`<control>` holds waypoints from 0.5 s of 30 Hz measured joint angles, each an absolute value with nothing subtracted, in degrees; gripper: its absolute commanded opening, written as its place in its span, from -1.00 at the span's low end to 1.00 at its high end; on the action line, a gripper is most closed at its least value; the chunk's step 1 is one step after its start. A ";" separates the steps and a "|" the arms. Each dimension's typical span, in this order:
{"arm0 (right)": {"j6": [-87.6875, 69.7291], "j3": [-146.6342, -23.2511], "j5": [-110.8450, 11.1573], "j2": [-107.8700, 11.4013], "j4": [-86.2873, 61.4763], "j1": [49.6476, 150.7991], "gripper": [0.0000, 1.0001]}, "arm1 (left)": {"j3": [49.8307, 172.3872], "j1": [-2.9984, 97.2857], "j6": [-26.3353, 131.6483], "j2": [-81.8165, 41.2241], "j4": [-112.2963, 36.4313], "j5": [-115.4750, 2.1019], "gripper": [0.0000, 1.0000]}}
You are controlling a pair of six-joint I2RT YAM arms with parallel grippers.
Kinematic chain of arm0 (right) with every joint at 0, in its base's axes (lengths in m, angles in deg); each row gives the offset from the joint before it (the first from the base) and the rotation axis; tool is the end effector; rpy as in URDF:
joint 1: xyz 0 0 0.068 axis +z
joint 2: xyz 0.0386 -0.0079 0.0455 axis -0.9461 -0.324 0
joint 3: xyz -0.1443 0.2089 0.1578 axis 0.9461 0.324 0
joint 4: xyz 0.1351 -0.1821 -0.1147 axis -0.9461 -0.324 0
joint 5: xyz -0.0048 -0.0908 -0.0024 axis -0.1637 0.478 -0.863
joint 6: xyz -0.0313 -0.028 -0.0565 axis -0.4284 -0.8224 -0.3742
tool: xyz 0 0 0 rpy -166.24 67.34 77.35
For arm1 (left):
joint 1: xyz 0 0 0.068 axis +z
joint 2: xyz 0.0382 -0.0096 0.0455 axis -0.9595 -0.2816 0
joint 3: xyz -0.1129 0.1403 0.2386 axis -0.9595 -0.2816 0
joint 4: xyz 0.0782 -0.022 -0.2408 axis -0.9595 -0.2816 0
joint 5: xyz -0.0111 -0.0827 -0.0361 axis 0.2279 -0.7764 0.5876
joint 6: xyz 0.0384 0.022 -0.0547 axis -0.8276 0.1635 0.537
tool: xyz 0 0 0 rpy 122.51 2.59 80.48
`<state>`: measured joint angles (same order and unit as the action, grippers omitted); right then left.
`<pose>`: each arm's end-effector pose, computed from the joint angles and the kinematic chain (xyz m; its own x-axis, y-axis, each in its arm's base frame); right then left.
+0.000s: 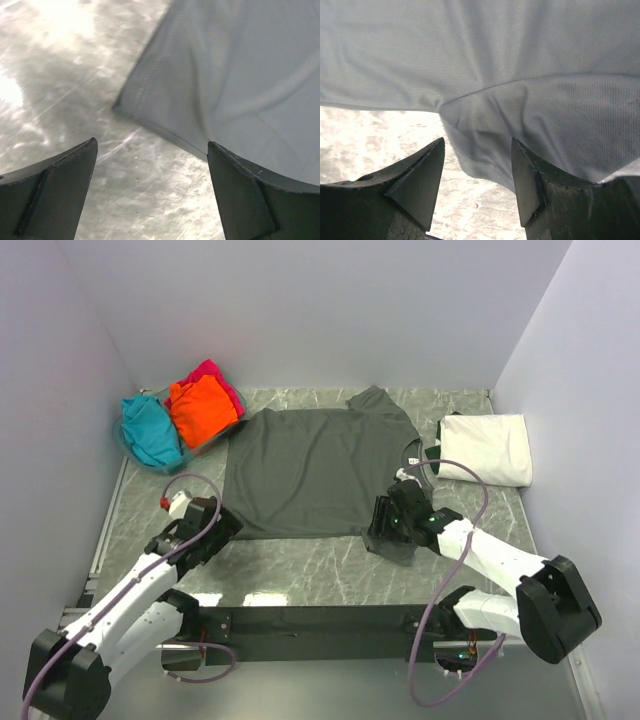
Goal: Fold and stack the t-shirts
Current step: Flatten the tshirt out
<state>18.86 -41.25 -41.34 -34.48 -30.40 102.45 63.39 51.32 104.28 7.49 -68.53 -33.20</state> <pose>0.1827 0.1102 0.1871 -0.8596 0.1420 -0.4907 -0.0290 0.9455 0.3245 0.1407 -0.0414 0.1886 -0.5198 -0.7177 -0.4634 -0.5504 0.6962 -0.4607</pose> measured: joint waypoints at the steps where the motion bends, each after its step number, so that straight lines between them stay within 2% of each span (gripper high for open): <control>1: 18.84 -41.27 -41.41 -33.81 -30.49 102.45 0.26 | 62.99 51.32 105.76 8.46 -69.42 -32.57 0.87; 5: 18.64 -41.34 -41.60 -31.51 -30.55 102.45 0.27 | 61.57 51.32 110.42 10.01 -71.11 -31.19 0.71; 10: 18.64 -41.34 -41.84 -28.60 -30.55 102.45 0.28 | 60.98 51.32 114.13 7.76 -71.06 -30.40 0.41; 15: 18.69 -41.19 -42.10 -26.09 -30.38 102.45 0.28 | 60.98 51.32 115.95 5.02 -70.43 -29.29 0.29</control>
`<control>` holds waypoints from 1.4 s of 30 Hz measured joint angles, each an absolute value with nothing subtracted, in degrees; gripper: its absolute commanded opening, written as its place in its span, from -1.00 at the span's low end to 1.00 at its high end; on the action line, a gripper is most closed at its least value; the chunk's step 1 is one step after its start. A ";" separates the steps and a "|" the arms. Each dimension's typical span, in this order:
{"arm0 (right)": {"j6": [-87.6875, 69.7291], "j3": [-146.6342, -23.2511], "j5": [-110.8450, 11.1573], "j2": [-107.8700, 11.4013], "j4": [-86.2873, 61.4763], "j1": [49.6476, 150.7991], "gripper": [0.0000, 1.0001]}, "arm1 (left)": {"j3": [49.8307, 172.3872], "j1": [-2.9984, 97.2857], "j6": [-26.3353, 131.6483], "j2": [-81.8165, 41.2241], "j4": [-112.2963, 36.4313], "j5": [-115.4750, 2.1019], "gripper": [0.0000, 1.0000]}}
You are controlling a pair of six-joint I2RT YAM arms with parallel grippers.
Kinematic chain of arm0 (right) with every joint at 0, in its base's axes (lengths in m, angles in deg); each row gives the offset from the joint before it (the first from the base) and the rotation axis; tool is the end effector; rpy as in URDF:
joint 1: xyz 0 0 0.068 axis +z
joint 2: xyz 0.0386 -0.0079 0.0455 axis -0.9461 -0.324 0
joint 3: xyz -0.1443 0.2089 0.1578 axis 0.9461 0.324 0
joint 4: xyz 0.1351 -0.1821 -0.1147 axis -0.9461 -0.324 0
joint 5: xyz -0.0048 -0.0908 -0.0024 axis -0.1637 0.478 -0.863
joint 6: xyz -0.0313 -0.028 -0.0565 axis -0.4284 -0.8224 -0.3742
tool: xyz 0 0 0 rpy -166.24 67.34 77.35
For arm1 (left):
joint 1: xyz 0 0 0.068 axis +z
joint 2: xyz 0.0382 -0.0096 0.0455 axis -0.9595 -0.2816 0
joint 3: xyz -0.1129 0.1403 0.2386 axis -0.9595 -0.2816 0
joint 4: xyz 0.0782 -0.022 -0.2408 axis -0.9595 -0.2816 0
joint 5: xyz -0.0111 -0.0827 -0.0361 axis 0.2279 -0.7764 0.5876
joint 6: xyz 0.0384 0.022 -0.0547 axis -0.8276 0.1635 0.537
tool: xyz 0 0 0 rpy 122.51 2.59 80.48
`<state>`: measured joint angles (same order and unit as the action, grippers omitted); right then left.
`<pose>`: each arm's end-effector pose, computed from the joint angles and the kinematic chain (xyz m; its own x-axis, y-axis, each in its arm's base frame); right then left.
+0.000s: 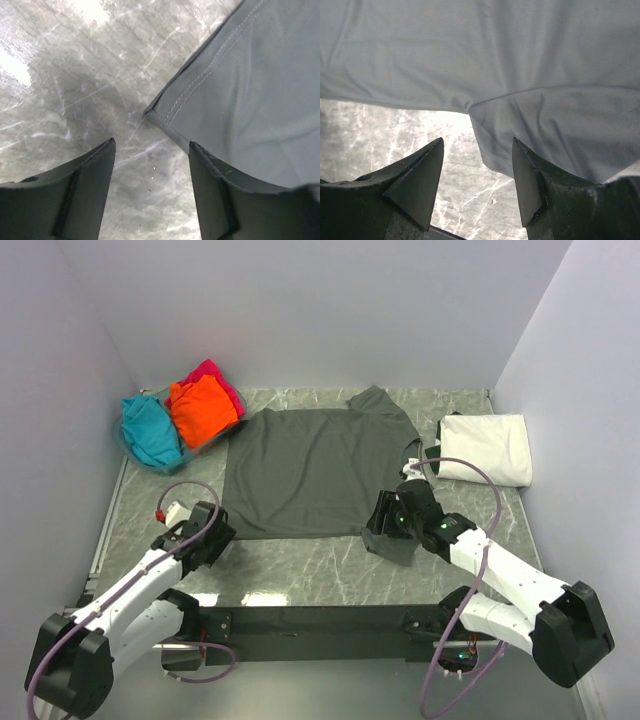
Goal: Fold and stack the t-shirts
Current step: Flatten the tshirt out
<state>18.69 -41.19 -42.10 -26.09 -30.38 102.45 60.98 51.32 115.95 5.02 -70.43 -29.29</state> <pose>0.1712 0.1042 0.2142 -0.7971 0.1774 -0.5772 -0.0824 0.9150 0.3950 0.1348 -0.0350 0.1687 -0.3990 -0.8221 -0.4061 -0.7088 0.5575 -0.4322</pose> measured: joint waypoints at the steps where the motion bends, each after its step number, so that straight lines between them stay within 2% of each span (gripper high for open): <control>1: 18.71 -41.08 -42.34 -25.61 -30.38 102.45 0.28 | 60.98 51.32 116.10 4.41 -70.08 -29.01 0.28; 5: 18.82 -40.71 -43.02 -24.12 -30.33 102.45 0.28 | 61.03 51.34 116.93 1.75 -67.98 -28.39 0.22; 10: 18.95 -39.92 -43.31 -21.19 -30.31 102.45 0.29 | 60.98 51.71 117.50 -0.79 -64.24 -27.72 -0.07; 11: 19.06 -39.57 -43.28 -20.52 -30.51 102.45 0.29 | 60.83 51.93 117.57 -1.07 -63.72 -27.63 -0.16; 12: 19.10 -39.20 -43.28 -19.86 -30.53 102.45 0.29 | 60.55 52.17 117.89 -1.20 -63.00 -27.65 -0.35; 14: 19.32 -38.43 -43.24 -18.42 -30.86 102.45 0.29 | 59.71 52.76 118.31 -1.34 -61.95 -27.65 -0.50; 15: 19.38 -38.04 -43.22 -17.65 -30.99 102.45 0.29 | 59.43 53.06 118.40 -1.31 -61.53 -27.74 -0.68; 19: 20.02 -36.88 -42.59 -14.48 -32.91 102.45 0.31 | 58.27 54.40 118.33 -0.88 -60.00 -28.13 -0.99; 29: 21.48 -36.33 -40.53 -8.80 -38.38 102.45 0.32 | 57.29 60.87 114.00 5.90 -60.85 -29.81 -0.99; 36: 24.41 -36.18 -39.81 -8.21 -43.58 102.73 0.25 | 57.31 64.54 110.57 13.75 -63.48 -30.45 -0.99; 42: 27.95 -36.18 -37.84 -9.11 -47.47 106.32 0.25 | 57.31 66.48 107.64 15.14 -64.59 -30.58 -0.99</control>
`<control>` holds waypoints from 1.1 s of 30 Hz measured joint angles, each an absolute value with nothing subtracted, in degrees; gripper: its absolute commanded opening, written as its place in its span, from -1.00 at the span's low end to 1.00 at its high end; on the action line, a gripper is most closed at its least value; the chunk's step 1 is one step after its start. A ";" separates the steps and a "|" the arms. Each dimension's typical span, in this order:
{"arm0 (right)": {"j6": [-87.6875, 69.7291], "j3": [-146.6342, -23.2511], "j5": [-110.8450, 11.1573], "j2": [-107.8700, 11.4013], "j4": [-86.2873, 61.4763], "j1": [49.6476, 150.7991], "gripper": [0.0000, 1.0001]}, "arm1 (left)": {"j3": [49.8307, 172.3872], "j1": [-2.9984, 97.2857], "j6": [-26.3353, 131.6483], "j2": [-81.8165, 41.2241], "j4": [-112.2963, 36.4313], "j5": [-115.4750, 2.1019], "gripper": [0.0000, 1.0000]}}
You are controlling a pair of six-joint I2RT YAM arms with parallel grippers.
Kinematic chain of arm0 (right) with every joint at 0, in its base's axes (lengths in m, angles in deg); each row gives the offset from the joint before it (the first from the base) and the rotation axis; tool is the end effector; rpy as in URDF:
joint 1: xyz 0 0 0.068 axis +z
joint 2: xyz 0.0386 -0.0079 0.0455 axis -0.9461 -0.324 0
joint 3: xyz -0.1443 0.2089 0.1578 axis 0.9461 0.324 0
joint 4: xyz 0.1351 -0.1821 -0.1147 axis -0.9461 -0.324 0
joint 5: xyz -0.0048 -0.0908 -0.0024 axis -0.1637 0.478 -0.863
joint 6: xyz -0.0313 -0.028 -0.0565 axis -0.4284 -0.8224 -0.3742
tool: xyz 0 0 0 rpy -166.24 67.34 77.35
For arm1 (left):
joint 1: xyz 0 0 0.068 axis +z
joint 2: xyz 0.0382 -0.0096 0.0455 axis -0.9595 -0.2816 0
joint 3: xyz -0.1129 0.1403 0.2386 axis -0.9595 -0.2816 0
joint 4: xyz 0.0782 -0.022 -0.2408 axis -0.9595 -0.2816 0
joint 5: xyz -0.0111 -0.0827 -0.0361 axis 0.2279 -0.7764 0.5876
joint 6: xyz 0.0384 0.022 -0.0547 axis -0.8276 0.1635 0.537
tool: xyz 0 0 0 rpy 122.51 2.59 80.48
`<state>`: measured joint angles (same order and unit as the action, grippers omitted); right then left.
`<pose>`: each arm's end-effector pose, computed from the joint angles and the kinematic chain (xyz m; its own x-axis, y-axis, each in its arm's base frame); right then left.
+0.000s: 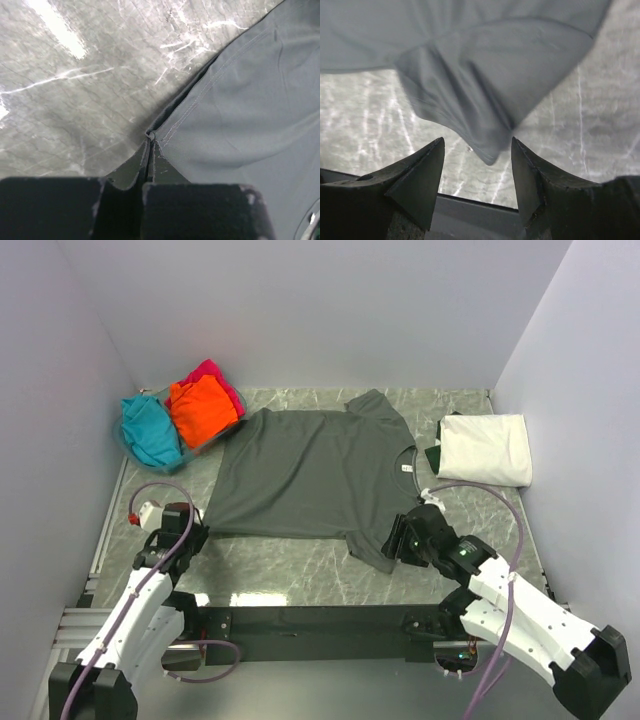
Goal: Fold and stack the t-shirts
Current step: Flatten the tshirt out
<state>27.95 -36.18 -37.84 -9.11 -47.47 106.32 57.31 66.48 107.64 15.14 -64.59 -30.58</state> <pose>0.1099 0.0722 0.2025 -0.8274 0.2598 -0.4979 0.0503 0.9173 0.3950 0.1300 0.0014 0.1760 -0.2003 -0.8551 -0.4782 -0.6932 0.4687 -0.5476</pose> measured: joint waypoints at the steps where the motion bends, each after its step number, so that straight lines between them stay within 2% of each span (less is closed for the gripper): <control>1: 28.59 -36.18 -37.51 -9.81 -47.99 106.91 0.25 | 57.31 66.70 107.21 15.14 -64.61 -30.60 -0.99; 23: 40.15 -32.58 -35.42 -13.35 -49.24 114.47 0.24 | 57.31 69.41 100.80 13.64 -61.55 -33.84 -0.99; 30: 40.37 -30.61 -35.11 -16.87 -43.80 114.49 0.15 | 57.31 69.63 100.45 13.66 -61.29 -34.27 -0.99; 33: 40.39 -30.35 -35.09 -18.20 -41.17 114.58 -0.02 | 57.31 69.76 100.32 13.66 -61.31 -34.45 -0.99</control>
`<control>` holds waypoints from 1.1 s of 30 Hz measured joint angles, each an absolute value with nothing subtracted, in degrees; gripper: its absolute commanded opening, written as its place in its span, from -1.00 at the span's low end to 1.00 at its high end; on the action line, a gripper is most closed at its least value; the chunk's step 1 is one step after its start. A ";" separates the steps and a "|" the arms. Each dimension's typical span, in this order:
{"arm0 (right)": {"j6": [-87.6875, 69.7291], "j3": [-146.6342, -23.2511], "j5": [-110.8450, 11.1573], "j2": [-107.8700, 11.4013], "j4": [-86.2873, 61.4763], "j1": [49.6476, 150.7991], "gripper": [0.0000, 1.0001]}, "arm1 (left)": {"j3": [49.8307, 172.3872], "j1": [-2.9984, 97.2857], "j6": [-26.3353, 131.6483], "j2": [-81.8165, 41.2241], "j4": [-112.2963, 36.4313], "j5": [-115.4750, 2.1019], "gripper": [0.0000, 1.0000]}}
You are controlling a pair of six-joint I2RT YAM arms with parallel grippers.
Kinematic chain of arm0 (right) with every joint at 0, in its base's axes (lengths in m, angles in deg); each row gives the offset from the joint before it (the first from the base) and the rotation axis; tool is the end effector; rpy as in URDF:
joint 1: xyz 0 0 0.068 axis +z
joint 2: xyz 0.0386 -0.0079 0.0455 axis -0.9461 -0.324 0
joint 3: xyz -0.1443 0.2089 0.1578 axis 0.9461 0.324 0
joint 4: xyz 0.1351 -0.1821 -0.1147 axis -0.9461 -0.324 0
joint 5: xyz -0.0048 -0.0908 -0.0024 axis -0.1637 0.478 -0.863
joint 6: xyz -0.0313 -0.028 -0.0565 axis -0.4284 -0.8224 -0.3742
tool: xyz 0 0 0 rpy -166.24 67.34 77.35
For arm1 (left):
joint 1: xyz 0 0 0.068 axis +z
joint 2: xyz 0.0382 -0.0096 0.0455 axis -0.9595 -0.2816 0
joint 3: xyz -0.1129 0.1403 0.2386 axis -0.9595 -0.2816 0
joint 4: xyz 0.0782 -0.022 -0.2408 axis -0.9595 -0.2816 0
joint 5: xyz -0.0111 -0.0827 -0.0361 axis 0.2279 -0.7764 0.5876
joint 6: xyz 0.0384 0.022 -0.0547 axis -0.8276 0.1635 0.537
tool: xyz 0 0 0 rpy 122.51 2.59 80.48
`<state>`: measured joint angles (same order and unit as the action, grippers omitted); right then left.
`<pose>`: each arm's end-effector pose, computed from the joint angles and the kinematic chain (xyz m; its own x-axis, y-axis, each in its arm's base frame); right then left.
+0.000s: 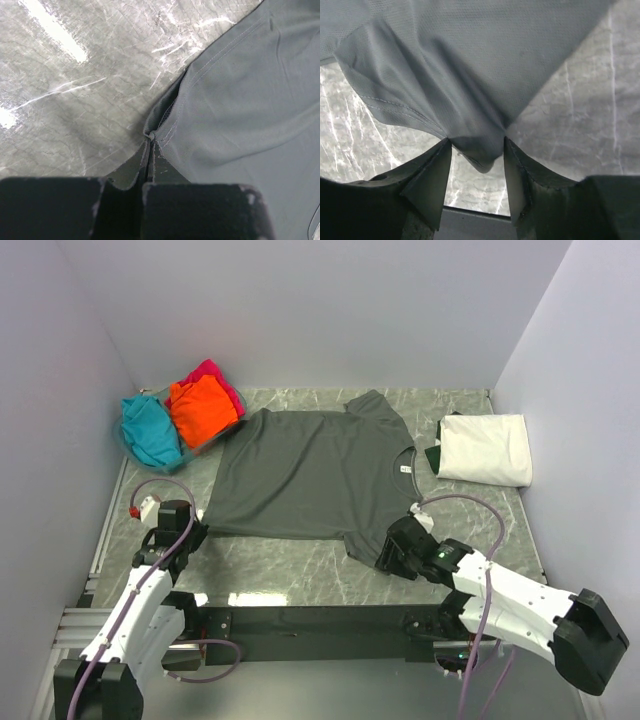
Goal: Fold and stack the t-shirts
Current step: Flatten the tshirt out
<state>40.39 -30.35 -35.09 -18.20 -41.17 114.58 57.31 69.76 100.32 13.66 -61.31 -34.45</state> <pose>0.1060 0.0907 0.1603 -0.8767 0.3048 -0.3721 0.1642 0.9168 0.3641 0.1371 0.0046 0.1775 -0.2652 -0.8179 -0.5107 -0.6539 0.5418 -0.5281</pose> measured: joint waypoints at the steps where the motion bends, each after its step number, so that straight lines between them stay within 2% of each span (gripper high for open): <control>1: 40.41 -30.35 -35.11 -18.57 -40.69 114.58 -0.10 | 57.31 69.83 100.28 13.66 -61.34 -34.58 -0.99; 2: 40.48 -30.32 -35.13 -18.92 -40.17 114.60 -0.27 | 57.31 69.87 100.25 13.66 -61.36 -34.60 -0.99; 5: 40.50 -30.32 -35.09 -19.12 -39.32 114.62 -0.55 | 57.31 69.94 100.25 13.77 -61.40 -34.64 -0.99; 6: 40.52 -30.32 -35.07 -19.07 -39.25 114.62 -0.72 | 57.31 69.94 100.23 13.79 -61.42 -34.67 -0.99; 8: 40.26 -30.41 -34.85 -18.73 -39.78 114.62 -0.90 | 57.33 69.98 100.21 13.85 -61.60 -34.69 -0.99; 10: 40.02 -31.24 -34.56 -17.92 -41.68 114.62 -1.00 | 57.57 70.09 99.82 13.94 -62.10 -34.73 -0.99; 21: 35.65 -48.29 -32.25 -10.05 -55.64 114.62 -1.00 | 63.28 70.20 94.81 14.51 -63.98 -38.58 -0.99; 33: 34.34 -49.82 -36.90 -2.68 -70.79 114.62 -1.00 | 64.70 70.20 95.82 22.18 -68.88 -47.96 -0.99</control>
